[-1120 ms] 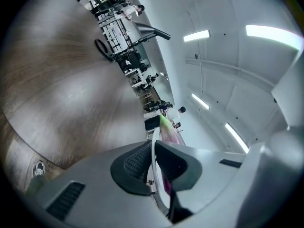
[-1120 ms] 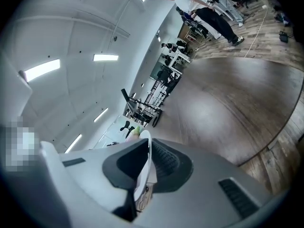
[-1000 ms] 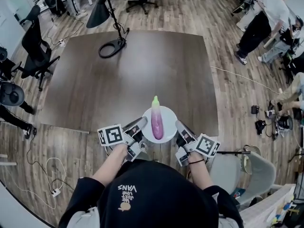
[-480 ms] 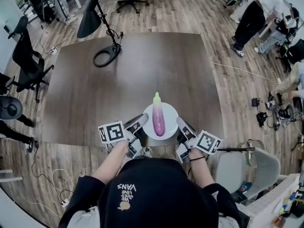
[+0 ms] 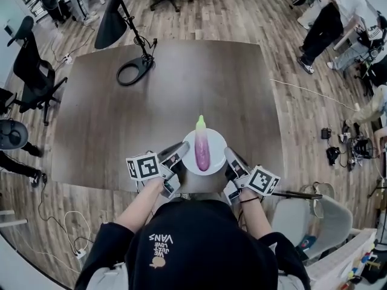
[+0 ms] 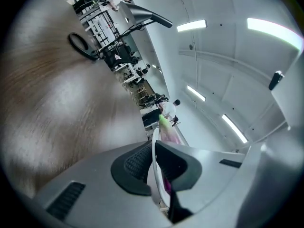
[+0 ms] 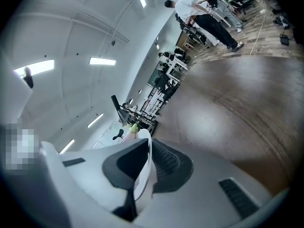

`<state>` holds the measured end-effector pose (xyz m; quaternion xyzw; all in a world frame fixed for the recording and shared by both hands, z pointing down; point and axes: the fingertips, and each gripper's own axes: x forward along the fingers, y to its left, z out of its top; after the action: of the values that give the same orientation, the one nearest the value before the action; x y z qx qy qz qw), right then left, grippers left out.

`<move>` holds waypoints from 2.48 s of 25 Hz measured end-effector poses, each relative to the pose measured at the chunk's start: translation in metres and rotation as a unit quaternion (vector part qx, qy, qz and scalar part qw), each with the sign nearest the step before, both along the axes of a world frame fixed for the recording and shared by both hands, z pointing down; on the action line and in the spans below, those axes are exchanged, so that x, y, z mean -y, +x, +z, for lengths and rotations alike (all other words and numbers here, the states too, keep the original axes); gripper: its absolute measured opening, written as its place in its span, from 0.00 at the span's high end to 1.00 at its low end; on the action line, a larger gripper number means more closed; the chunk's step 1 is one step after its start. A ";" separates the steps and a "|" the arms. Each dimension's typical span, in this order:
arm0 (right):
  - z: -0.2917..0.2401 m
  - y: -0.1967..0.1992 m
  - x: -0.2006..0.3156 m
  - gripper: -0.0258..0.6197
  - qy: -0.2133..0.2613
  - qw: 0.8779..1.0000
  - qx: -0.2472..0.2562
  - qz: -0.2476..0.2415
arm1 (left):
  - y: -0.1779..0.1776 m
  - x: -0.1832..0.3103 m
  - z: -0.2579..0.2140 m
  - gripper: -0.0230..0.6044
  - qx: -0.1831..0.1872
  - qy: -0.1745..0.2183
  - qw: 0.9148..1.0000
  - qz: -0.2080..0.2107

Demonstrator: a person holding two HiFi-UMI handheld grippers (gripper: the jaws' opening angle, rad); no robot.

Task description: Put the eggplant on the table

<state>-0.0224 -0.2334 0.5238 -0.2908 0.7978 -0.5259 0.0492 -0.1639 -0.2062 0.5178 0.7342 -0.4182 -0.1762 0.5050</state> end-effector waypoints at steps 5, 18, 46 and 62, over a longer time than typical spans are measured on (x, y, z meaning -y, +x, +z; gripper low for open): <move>0.009 0.000 0.016 0.91 0.005 1.000 -0.004 -0.014 | 0.003 0.012 0.017 0.92 0.005 -0.007 1.000 -0.009; 0.045 0.005 0.043 0.91 0.006 0.999 -0.028 -0.032 | 0.011 0.038 0.051 0.92 0.029 -0.026 0.999 0.002; 0.113 0.002 0.071 0.91 -0.032 0.991 -0.109 -0.064 | 0.014 0.062 0.130 0.89 0.128 -0.162 0.978 0.017; 0.137 -0.002 0.077 0.91 -0.089 0.970 -0.190 -0.124 | 0.014 0.066 0.147 0.88 0.141 -0.225 0.963 0.051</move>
<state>-0.0248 -0.3103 0.6605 -0.2877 0.7723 -0.5317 -0.1953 -0.1502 -0.2723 0.6652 0.6395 -0.4762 0.0535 0.6012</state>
